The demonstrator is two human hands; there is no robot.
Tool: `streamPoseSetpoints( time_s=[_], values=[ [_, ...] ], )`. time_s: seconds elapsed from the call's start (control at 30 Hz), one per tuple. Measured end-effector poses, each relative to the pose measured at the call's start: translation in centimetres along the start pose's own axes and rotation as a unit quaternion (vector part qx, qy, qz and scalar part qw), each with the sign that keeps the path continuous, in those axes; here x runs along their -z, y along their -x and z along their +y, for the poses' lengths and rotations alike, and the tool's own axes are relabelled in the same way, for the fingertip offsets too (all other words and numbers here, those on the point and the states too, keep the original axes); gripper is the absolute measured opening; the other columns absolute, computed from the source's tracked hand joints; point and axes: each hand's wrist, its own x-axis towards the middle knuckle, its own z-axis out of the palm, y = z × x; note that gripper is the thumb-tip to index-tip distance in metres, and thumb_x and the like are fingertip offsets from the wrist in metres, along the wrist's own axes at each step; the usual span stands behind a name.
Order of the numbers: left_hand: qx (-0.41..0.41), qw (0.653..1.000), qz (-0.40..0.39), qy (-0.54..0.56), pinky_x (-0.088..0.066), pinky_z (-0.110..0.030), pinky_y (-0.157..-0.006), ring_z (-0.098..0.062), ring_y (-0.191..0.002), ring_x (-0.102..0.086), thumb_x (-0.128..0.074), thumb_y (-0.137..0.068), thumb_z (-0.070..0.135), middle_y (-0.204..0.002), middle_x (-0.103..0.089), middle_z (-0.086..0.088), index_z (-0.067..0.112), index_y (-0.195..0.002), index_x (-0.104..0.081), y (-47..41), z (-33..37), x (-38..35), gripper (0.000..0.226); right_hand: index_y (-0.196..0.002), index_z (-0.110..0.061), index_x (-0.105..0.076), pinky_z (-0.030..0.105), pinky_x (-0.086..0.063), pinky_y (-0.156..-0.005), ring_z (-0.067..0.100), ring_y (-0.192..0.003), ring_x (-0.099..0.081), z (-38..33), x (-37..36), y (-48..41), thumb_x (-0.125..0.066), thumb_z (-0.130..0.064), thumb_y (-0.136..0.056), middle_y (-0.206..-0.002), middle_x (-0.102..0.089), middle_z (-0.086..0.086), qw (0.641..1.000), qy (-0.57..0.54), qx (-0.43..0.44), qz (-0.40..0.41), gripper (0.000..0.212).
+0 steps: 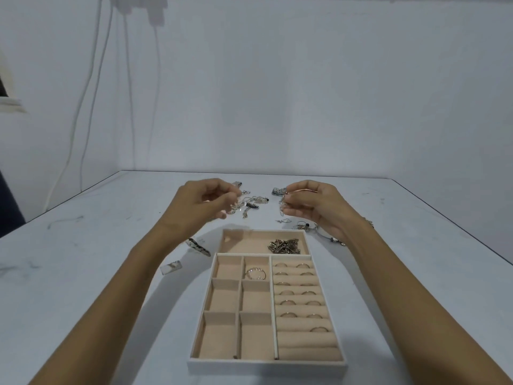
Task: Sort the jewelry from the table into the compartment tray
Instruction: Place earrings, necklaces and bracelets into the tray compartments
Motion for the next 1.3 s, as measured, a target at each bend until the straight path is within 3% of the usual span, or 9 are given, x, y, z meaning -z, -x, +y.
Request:
streamPoseSetpoints(
  time_s=[0.13, 0.33, 0.47, 0.67, 0.8, 0.93, 1.03, 1.17, 1.3],
  values=[
    [0.001, 0.998, -0.051, -0.020, -0.051, -0.018, -0.062, -0.004, -0.066, -0.061, -0.064, -0.089, 0.013, -0.082, -0.072, 0.003, 0.016, -0.089, -0.074, 2.4, -1.2, 0.4, 0.011, -0.104, 0.004, -0.068, 0.026, -0.060, -0.072, 0.023, -0.070, -0.069, -0.6, -1.6, 1.1, -0.063, 0.009, -0.083, -0.077, -0.068, 0.012, 0.996, 0.063, -0.011, -0.068, 0.022],
    [0.032, 0.991, -0.128, -0.026, -0.047, -0.018, -0.058, -0.006, -0.065, -0.058, -0.069, -0.085, 0.013, -0.083, -0.074, -0.004, 0.013, -0.086, -0.076, 4.0, -2.3, 1.0, 0.007, -0.096, 0.002, -0.069, 0.035, -0.059, -0.080, 0.024, -0.069, -0.069, -1.6, -3.5, 3.2, -0.067, 0.007, -0.081, -0.079, -0.066, 0.011, 0.974, 0.176, -0.004, -0.143, 0.017],
    [0.014, 0.986, -0.154, -0.063, -0.039, -0.009, -0.057, 0.000, -0.061, -0.056, -0.073, -0.082, 0.013, -0.075, -0.073, -0.002, 0.015, -0.082, -0.077, 4.1, -2.1, 1.0, 0.004, -0.091, 0.001, -0.069, 0.027, -0.058, -0.069, 0.024, -0.071, -0.070, -2.3, -4.0, 4.4, -0.070, 0.006, -0.080, -0.084, -0.064, 0.014, 0.957, 0.227, 0.002, -0.181, 0.013],
    [-0.001, 0.976, -0.193, -0.104, -0.040, -0.015, -0.057, -0.013, -0.061, -0.062, -0.075, -0.081, 0.021, -0.072, -0.075, 0.003, 0.019, -0.081, -0.077, 4.2, -2.4, 0.8, 0.003, -0.089, 0.000, -0.071, 0.031, -0.059, -0.074, 0.022, -0.072, -0.070, -2.5, -4.6, 4.7, -0.073, 0.006, -0.077, -0.087, -0.068, 0.018, 0.938, 0.273, 0.021, -0.213, 0.014],
    [-0.008, 0.973, -0.188, -0.137, -0.036, -0.014, -0.053, -0.007, -0.055, -0.051, -0.080, -0.074, 0.036, -0.071, -0.074, 0.007, 0.030, -0.079, -0.078, 4.1, -3.0, 1.0, 0.008, -0.085, -0.004, -0.072, 0.025, -0.054, -0.062, 0.015, -0.064, -0.067, -2.2, -5.3, 4.9, -0.076, 0.003, -0.074, -0.077, -0.072, 0.014, 0.917, 0.316, 0.034, -0.241, 0.014],
    [-0.023, 0.975, -0.177, -0.133, -0.041, -0.013, -0.053, -0.008, -0.051, -0.057, -0.078, -0.078, 0.026, -0.067, -0.073, 0.007, 0.026, -0.077, -0.078, 4.1, -2.9, 1.0, 0.001, -0.085, -0.001, -0.071, 0.032, -0.044, -0.061, 0.020, -0.065, -0.065, -1.8, -6.1, 5.1, -0.079, -0.001, -0.072, -0.075, -0.073, 0.010, 0.903, 0.340, 0.038, -0.258, 0.015],
    [-0.035, 0.987, -0.111, -0.108, -0.046, -0.020, -0.054, -0.015, -0.053, -0.065, -0.075, -0.081, 0.019, -0.069, -0.072, 0.009, 0.020, -0.078, -0.076, 3.8, -3.0, 1.3, 0.003, -0.085, 0.000, -0.071, 0.034, -0.051, -0.062, 0.019, -0.054, -0.063, -1.6, -6.8, 5.4, -0.078, 0.002, -0.072, -0.074, -0.073, 0.009, 0.898, 0.328, 0.031, -0.291, 0.015],
    [0.001, 0.980, -0.001, -0.200, -0.051, -0.031, -0.072, -0.003, -0.075, -0.066, -0.064, -0.080, 0.041, -0.083, -0.071, 0.020, 0.034, -0.083, -0.071, 3.1, -5.3, 2.4, 0.010, -0.085, -0.003, -0.072, 0.028, -0.051, -0.052, 0.018, -0.046, -0.058, -1.2, -7.7, 5.8, -0.078, 0.001, -0.074, -0.083, -0.073, 0.018, 0.885, 0.341, 0.018, -0.317, 0.013],
    [0.062, 0.947, -0.011, -0.316, -0.043, -0.032, -0.082, -0.011, -0.101, -0.055, -0.057, -0.090, 0.031, -0.110, -0.060, 0.018, 0.038, -0.105, -0.063, 3.2, -6.7, 2.0, 0.017, -0.087, 0.001, -0.070, 0.022, -0.045, -0.043, 0.015, -0.042, -0.052, -0.4, -8.6, 6.1, -0.077, 0.001, -0.075, -0.082, -0.073, 0.018, 0.861, 0.382, -0.005, -0.336, 0.015]
  ],
)
